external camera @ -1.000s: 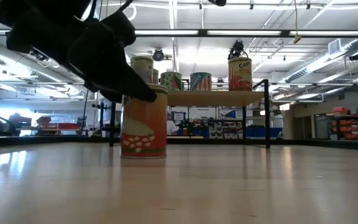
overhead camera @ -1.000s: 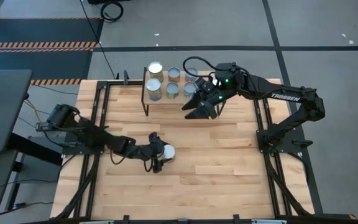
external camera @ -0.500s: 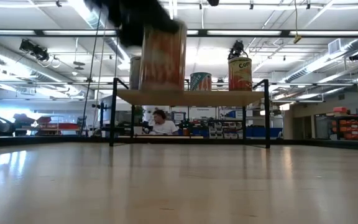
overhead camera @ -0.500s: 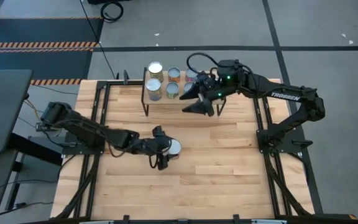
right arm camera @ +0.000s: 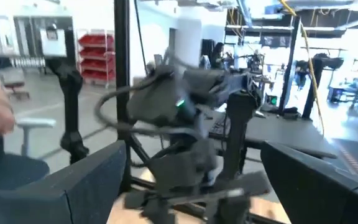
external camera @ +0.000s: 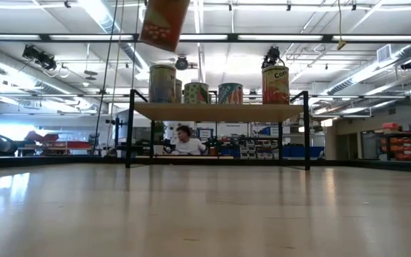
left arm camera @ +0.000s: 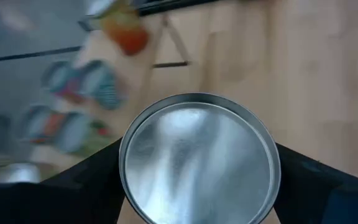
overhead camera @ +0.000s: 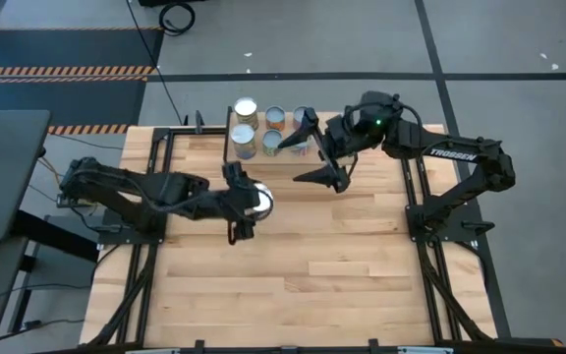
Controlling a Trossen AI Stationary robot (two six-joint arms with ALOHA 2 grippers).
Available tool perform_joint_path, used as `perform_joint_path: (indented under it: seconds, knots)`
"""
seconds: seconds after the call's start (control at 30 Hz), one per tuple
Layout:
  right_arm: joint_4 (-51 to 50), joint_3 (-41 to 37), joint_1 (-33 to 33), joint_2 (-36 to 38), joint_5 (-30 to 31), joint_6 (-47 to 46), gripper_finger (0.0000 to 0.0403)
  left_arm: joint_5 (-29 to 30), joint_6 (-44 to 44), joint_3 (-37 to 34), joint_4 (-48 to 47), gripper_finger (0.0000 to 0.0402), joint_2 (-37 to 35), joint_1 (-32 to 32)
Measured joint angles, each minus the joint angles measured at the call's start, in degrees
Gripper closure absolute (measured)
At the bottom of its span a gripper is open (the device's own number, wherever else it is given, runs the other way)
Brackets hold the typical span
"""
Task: Pick and place cans onto a shelf
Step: Put the corn can on top of the shelf
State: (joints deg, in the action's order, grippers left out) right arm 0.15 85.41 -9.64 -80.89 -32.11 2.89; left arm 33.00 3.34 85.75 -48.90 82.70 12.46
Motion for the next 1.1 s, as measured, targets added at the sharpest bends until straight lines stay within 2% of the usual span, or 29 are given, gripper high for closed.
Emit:
perform_joint_path:
  seconds: [0.13,0.23,0.33,0.43,0.57,0.63,0.8,0.97,1.1]
  knots:
    - [-3.33,0.00,1.10,0.36,5.60,6.04,0.0020,3.53,-4.35,4.90,-3.87,0.0087,0.00,-5.26]
    - [-6.30,-0.02,1.45,0.55,11.80,10.49,0.0016,1.94,-5.14,9.17,-3.13,0.0087,0.00,-8.79]
    - [-8.52,-0.02,1.42,0.66,14.49,12.50,0.0008,-4.44,-5.84,12.15,0.52,0.0087,-0.02,-9.75]
    - [-8.62,-0.02,1.44,0.90,14.17,11.83,0.0004,-13.64,-7.55,13.60,2.37,0.0087,0.02,-9.62]
    - [-8.61,0.00,2.20,1.91,9.85,13.58,0.0004,-28.94,-6.32,14.43,4.03,0.0087,0.01,-10.14]
    - [-9.70,0.00,2.92,2.00,7.35,15.00,0.0004,-33.25,-5.52,14.43,4.77,0.0086,0.11,-10.73]
    - [-13.84,-0.02,4.49,1.53,5.69,15.05,0.0010,-35.96,-6.51,14.41,6.02,0.0086,1.47,-12.33]
    - [-17.20,-0.07,6.41,1.72,12.76,16.14,0.0028,-35.19,-5.47,14.35,6.45,0.0086,2.03,-13.34]
    - [-18.53,-0.07,8.67,2.84,14.55,21.62,0.0050,-39.99,-3.40,14.35,5.39,0.0086,2.14,-15.22]
